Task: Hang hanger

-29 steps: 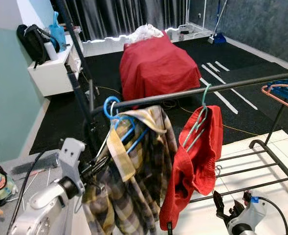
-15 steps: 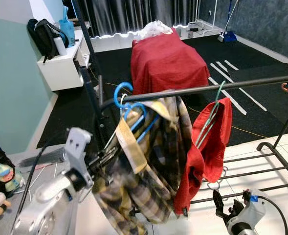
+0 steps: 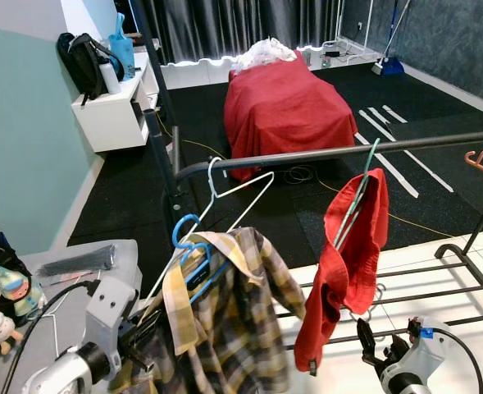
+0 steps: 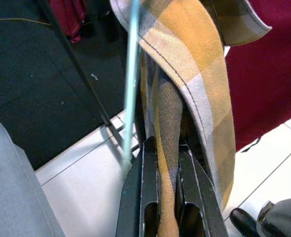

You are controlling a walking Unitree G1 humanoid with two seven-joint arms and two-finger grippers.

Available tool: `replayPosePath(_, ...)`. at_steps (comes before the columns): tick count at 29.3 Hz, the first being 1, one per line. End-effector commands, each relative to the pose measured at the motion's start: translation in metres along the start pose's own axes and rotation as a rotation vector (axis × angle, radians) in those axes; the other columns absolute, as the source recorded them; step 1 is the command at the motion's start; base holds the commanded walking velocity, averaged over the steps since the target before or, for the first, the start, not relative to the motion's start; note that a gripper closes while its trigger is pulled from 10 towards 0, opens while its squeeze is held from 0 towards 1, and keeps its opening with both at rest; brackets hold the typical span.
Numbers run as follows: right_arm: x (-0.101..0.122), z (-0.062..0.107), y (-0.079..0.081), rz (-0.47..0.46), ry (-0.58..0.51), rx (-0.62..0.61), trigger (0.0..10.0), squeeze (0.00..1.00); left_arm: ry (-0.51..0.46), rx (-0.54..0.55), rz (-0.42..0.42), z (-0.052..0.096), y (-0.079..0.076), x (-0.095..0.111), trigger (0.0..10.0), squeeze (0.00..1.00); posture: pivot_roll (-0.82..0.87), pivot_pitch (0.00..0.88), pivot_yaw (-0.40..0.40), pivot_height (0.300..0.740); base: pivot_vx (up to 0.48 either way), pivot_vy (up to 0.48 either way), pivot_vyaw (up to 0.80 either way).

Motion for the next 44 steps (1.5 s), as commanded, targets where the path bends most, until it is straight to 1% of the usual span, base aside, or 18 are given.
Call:
replayPosePath(1, -0.003, -0.001, 0.002, -0.01, 0.016, 0.005, 10.0, 0.0, -0.014, 0.036, -0.024, 0.004, 0.009, 0.0, 10.0, 0.0, -0.18, 0.0, 0.048, 0.74, 0.0, 0.0, 0.0)
replayPosePath(3, -0.003, -0.001, 0.001, -0.01, 0.017, 0.005, 10.0, 0.0, -0.01, 0.043, -0.027, 0.005, 0.01, -0.002, 10.0, 0.0, -0.18, 0.0, 0.047, 0.74, 0.0, 0.0, 0.0)
replayPosePath(5, -0.003, -0.001, 0.002, -0.011, 0.018, 0.007, 10.0, 0.0, 0.005, 0.082, -0.048, 0.007, 0.015, -0.008, 10.0, 0.0, -0.17, 0.0, 0.045, 0.74, 0.0, 0.0, 0.0)
replayPosePath(7, -0.003, -0.002, 0.002, -0.011, 0.018, 0.008, 10.0, 0.0, 0.012, 0.091, -0.048, 0.007, 0.016, -0.01, 10.0, 0.0, -0.17, 0.0, 0.045, 0.74, 0.0, 0.0, 0.0)
replayPosePath(8, -0.003, -0.001, 0.002, -0.011, 0.018, 0.009, 10.0, 0.0, 0.018, 0.097, -0.048, 0.007, 0.017, -0.012, 9.8, 0.0, -0.17, 0.0, 0.043, 0.74, -0.364, 0.0, 0.0)
replayPosePath(18, -0.004, -0.001, 0.002, -0.012, 0.02, 0.011, 10.0, 0.0, -0.009, 0.085, -0.044, 0.003, 0.015, -0.008, 10.0, 0.0, -0.17, 0.0, 0.042, 0.74, -0.385, 0.0, 0.0)
replayPosePath(21, -0.003, -0.001, 0.002, -0.012, 0.02, 0.011, 10.0, 0.0, -0.039, 0.045, 0.015, 0.0, 0.01, -0.002, 10.0, 0.0, -0.18, 0.0, 0.047, 0.74, 0.0, 0.0, 0.0)
replayPosePath(26, -0.003, -0.001, 0.002, -0.012, 0.019, 0.01, 10.0, 0.0, -0.035, 0.034, 0.019, -0.002, 0.008, -0.003, 10.0, 0.0, -0.18, 0.0, 0.047, 0.74, 0.0, 0.0, 0.0)
replayPosePath(28, -0.003, -0.001, 0.002, -0.012, 0.019, 0.01, 10.0, 0.0, -0.029, 0.036, 0.04, -0.003, 0.008, -0.006, 10.0, 0.0, -0.18, 0.0, 0.049, 0.74, 0.0, -0.424, 0.0)
replayPosePath(30, -0.003, -0.001, 0.001, -0.012, 0.019, 0.009, 10.0, 0.0, -0.027, 0.039, 0.068, -0.004, 0.008, -0.008, 10.0, 0.0, -0.18, 0.0, 0.048, 0.74, 0.0, 0.0, 0.0)
replayPosePath(33, -0.003, -0.001, 0.001, -0.012, 0.02, 0.009, 10.0, 0.0, -0.028, 0.042, 0.075, -0.005, 0.008, -0.009, 10.0, 0.0, -0.18, 0.0, 0.048, 0.74, 0.0, 0.0, 0.0)
replayPosePath(37, -0.003, -0.001, 0.0, -0.013, 0.02, 0.008, 10.0, 0.0, -0.008, 0.061, 0.119, -0.007, 0.01, -0.02, 10.0, 0.0, -0.18, 0.0, 0.048, 0.74, 0.0, -0.48, 0.0)
replayPosePath(40, -0.003, -0.001, 0.001, -0.013, 0.02, 0.008, 10.0, 0.0, -0.006, 0.064, 0.123, -0.007, 0.011, -0.021, 10.0, 0.0, -0.18, 0.0, 0.048, 0.74, 0.0, -0.48, 0.0)
replayPosePath(44, -0.002, -0.001, 0.001, -0.012, 0.018, 0.008, 10.0, 0.0, 0.01, 0.083, 0.141, -0.007, 0.016, -0.028, 10.0, 0.0, -0.18, 0.0, 0.048, 0.74, 0.0, -0.48, 0.0)
Point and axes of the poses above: a point about 5 cm out from each wrist's last joint towards the gripper, its own z axis pointing back from the gripper into the wrist, its own x axis along the axis of the wrist's last joint, y = z × x, the point moved 5 cm from there along -z, pointing out of the wrist towards the gripper, and after that the axes turned 8 degrees about z, right-handed, at the moved point
